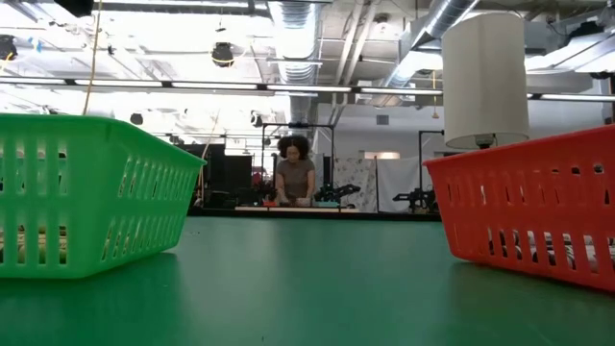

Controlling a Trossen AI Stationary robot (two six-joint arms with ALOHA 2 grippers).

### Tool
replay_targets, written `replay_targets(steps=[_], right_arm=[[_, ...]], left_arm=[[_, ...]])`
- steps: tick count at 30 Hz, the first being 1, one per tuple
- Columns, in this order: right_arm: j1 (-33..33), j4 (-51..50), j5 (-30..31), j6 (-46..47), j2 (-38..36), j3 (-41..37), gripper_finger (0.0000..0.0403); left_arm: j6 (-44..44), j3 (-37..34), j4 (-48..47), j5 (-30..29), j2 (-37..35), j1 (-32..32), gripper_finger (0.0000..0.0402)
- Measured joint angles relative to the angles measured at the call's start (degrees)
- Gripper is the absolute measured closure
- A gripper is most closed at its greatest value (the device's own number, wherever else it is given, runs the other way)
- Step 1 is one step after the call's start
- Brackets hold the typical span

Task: Sort crayons
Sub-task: Return to Home Position

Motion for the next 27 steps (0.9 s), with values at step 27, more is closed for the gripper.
replay_targets(steps=[27], right_arm=[[0.0,8.5,-0.5,1.5,-19.0,-22.2,0.0326]], left_arm=[[-4.4,-25.8,19.0,-1.5,-0.1,0.0,0.0207]])
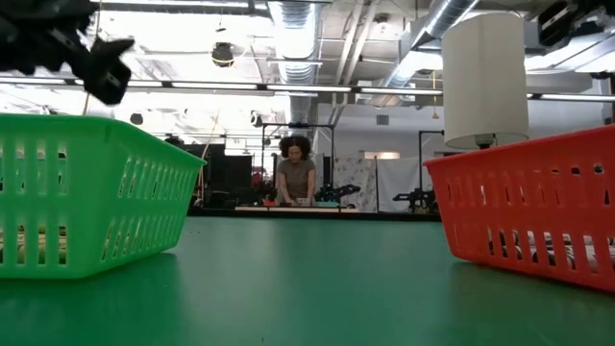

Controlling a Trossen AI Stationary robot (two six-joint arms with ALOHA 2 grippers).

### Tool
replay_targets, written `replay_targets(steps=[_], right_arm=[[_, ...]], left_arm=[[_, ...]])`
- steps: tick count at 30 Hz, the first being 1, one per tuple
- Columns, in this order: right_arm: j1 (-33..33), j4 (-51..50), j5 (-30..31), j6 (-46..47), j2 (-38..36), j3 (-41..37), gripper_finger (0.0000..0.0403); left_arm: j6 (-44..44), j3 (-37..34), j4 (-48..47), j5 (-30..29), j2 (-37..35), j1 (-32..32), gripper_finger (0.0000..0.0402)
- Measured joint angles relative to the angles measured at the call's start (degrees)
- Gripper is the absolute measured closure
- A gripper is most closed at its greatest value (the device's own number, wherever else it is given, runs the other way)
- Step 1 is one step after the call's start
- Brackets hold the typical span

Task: Sort crayons
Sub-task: Return to Home Position

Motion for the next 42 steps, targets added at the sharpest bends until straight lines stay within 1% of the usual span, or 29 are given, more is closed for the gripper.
replay_targets(steps=[5,9,13,17,22,25,28,30,34,39,42], right_arm=[[0.0,5.8,0.3,0.0,0.0,-6.0,0.0326],[0.0,10.7,0.4,0.0,0.0,-9.9,0.0326],[0.0,14.2,0.3,0.0,0.0,-13.0,0.0326],[0.0,16.2,0.4,-0.2,0.0,-16.2,0.0326],[0.0,15.5,0.4,-0.6,0.1,-16.3,0.0326],[0.0,15.3,0.3,-2.9,0.0,-16.3,0.0326],[0.0,12.6,0.2,-4.2,0.0,-16.3,0.0326],[0.0,11.0,0.2,-4.5,0.0,-16.4,0.0326],[0.0,7.9,0.1,-4.5,0.1,-16.4,0.0326],[0.0,3.0,0.1,-4.5,0.1,-16.4,0.0326],[0.0,1.7,-0.2,-4.5,0.4,-16.4,0.0326]], left_arm=[[-1.4,-4.9,4.9,-0.2,0.0,0.0,0.0207],[-0.2,-5.1,6.3,-0.9,0.0,-0.3,0.0207],[2.2,-5.1,7.5,-3.5,0.0,-1.4,0.0207],[3.0,-5.2,4.2,-8.0,0.0,-3.2,0.0207],[4.2,-5.2,3.7,-11.4,0.0,-6.2,0.0207],[5.5,-5.2,3.1,-14.3,0.0,-8.0,0.0207],[5.5,-5.2,0.8,-17.6,0.0,-9.8,0.0207],[4.9,-5.2,-0.6,-18.6,0.0,-11.0,0.0207],[5.7,-5.3,-0.3,-17.8,0.1,-13.7,0.0207],[8.5,-5.3,-0.2,-13.6,0.1,-16.1,0.0207],[8.4,-5.3,-0.9,-15.9,0.1,-16.5,0.0207]])
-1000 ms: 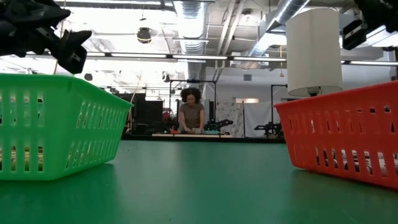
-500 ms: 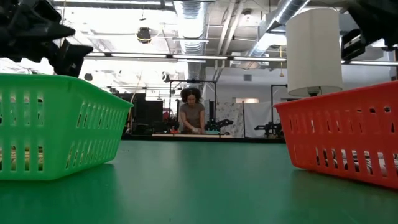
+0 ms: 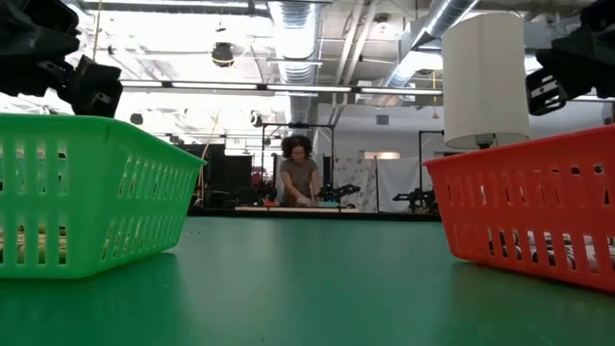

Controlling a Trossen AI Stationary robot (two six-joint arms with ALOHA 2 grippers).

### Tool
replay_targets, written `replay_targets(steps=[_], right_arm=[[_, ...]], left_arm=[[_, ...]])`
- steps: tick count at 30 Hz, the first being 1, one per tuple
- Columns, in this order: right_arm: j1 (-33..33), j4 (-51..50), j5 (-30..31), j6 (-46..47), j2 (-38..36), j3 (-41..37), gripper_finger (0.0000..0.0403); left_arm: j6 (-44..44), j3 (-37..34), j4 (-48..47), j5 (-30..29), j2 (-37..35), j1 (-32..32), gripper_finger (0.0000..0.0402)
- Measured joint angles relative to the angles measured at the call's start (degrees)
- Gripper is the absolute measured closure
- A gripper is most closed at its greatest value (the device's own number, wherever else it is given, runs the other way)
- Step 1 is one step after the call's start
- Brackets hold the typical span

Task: Sort crayons
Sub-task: Return to Home Position

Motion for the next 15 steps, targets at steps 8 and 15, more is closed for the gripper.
replay_targets(steps=[8,15], right_arm=[[0.0,-0.6,0.1,0.0,0.1,0.2,0.0326],[0.0,-0.7,0.2,0.0,0.1,0.2,0.0326]], left_arm=[[0.6,0.0,0.3,-1.2,0.0,0.0,0.0207],[-0.1,0.0,0.3,-1.2,0.0,0.0,0.0207]])
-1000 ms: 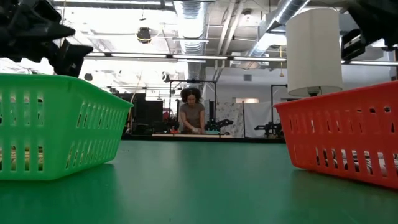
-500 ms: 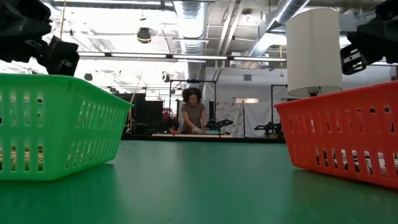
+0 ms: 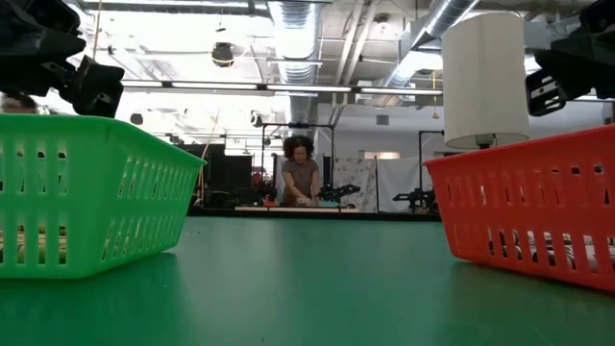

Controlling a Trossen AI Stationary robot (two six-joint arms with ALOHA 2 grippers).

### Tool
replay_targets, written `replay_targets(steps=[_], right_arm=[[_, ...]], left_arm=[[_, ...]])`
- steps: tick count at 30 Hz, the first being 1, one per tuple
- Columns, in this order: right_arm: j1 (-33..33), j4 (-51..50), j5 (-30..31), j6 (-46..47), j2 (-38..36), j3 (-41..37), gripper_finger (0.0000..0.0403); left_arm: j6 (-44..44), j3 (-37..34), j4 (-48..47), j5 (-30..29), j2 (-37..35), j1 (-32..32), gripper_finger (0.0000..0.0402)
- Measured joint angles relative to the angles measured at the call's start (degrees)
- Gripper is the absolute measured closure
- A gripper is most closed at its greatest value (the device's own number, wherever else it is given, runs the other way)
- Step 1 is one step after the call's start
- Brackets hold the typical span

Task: Sort crayons
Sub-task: Return to Home Position

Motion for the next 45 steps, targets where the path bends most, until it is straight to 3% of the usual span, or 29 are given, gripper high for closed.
replay_targets(steps=[22,30,45], right_arm=[[0.0,-0.1,0.2,0.0,0.0,0.1,0.0326],[0.0,-0.1,0.2,0.0,0.0,0.1,0.0326],[0.0,-0.1,0.2,0.0,0.0,0.1,0.0326]], left_arm=[[0.4,0.0,0.0,0.4,0.0,0.0,0.0207],[9.4,0.3,-1.6,7.7,0.0,0.0,0.0207],[14.3,1.2,-4.5,6.3,0.0,0.0,0.0207]])
